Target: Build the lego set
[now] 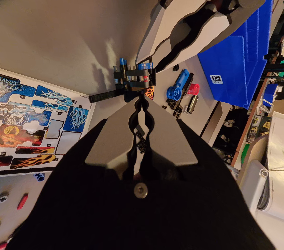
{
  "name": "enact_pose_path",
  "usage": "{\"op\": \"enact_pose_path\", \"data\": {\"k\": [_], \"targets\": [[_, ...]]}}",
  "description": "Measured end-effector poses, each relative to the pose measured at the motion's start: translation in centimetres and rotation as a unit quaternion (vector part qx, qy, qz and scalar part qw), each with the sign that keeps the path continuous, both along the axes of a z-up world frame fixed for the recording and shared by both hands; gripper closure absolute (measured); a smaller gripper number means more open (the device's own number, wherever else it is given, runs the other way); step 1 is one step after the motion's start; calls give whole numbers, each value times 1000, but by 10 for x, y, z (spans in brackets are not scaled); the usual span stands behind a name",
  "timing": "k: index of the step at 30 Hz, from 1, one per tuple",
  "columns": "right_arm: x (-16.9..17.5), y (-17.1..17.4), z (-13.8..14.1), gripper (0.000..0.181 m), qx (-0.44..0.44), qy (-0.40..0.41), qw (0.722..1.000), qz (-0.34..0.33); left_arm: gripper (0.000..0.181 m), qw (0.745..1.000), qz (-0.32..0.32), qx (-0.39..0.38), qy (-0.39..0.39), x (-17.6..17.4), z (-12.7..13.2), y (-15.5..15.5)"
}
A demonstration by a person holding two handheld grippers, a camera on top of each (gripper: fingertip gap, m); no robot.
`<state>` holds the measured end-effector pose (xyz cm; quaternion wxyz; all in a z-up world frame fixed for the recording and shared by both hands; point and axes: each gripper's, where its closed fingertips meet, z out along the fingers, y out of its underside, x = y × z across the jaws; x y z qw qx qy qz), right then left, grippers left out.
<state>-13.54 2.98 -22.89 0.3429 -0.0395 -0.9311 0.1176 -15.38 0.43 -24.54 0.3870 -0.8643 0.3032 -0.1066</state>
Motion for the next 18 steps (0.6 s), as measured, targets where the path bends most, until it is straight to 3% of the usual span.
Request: {"op": "enact_pose_path", "data": {"k": [18], "targets": [[10,-2,-7,163,-106,-135,984,-50,164,1000,-7,-1,0,5,-3,2]]}}
